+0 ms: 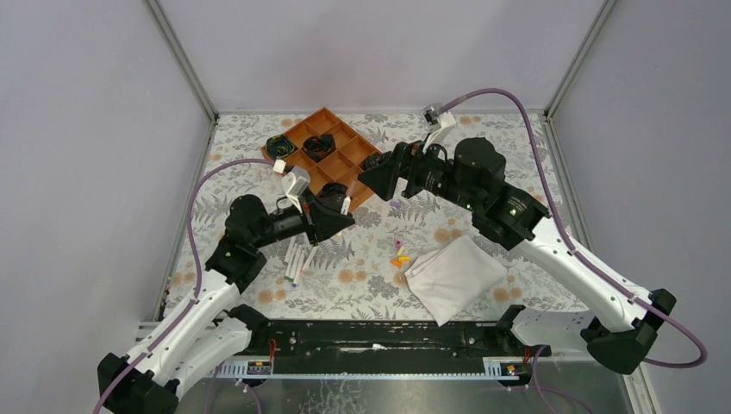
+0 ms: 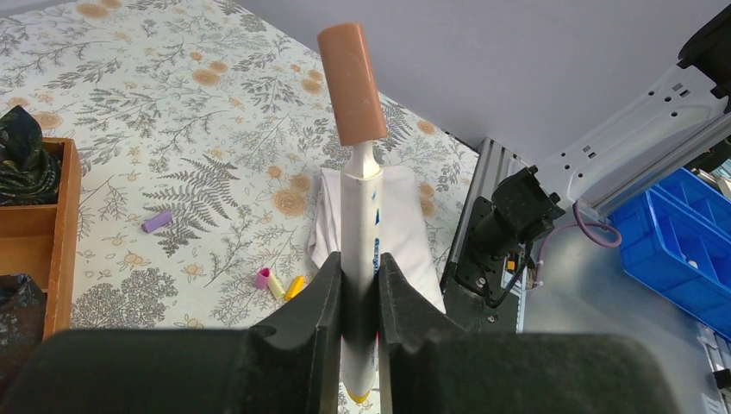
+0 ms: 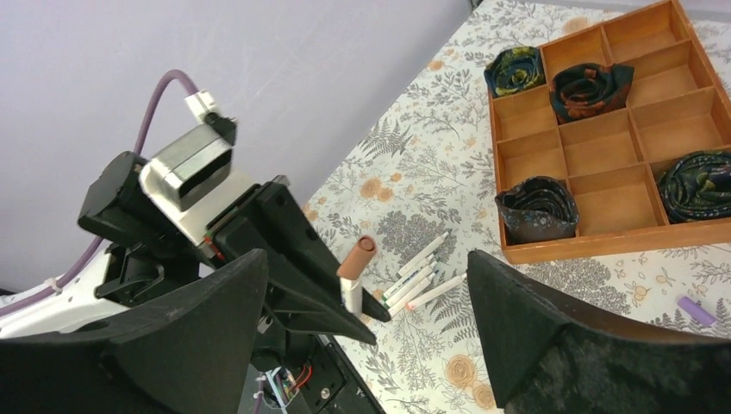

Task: Insert the pens into the pen caps
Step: Insert the pen cap onto the pen.

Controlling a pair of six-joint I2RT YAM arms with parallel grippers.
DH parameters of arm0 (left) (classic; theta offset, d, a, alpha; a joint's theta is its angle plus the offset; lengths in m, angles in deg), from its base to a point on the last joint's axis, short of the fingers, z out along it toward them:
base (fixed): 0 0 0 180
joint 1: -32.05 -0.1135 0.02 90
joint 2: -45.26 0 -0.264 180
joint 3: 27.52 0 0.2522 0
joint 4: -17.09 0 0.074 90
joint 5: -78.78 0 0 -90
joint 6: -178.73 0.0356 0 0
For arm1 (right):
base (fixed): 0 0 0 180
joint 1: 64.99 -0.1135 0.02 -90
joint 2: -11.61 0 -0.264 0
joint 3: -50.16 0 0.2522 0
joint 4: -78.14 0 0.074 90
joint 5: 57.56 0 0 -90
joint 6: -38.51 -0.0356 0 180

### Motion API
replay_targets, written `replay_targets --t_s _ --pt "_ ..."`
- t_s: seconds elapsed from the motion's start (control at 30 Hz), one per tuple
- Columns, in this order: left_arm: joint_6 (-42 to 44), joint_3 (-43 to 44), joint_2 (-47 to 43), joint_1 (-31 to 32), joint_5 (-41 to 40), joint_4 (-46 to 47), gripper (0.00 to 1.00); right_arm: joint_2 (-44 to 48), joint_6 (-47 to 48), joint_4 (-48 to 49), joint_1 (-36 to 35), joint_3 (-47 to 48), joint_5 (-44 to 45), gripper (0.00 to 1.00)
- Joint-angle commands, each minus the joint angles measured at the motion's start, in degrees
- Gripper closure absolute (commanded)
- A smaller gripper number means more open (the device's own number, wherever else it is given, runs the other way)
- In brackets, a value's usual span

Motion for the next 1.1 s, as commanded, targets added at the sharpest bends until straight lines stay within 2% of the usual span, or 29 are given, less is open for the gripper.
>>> replay_targets --t_s 0.0,0.33,0.8,1.07 --pt "1.07 1.10 -1.09 0.12 1.10 0.68 1.00 -1.93 -3.46 3.36 2.74 2.43 -8.46 0.11" --pt "0.65 1.01 -1.11 0.14 2.00 1.25 1.00 -5.60 -4.50 6.67 3.15 3.73 -12.51 0.20" --pt "0.41 1.02 -0.69 0.10 1.97 1.52 1.00 -9.90 -4.93 7.78 3.19 4.21 -17.74 0.50" --pt "0.20 1.01 -0.60 0.12 1.88 1.60 1.00 -10.31 -4.99 8.47 3.14 3.52 -19.31 0.61"
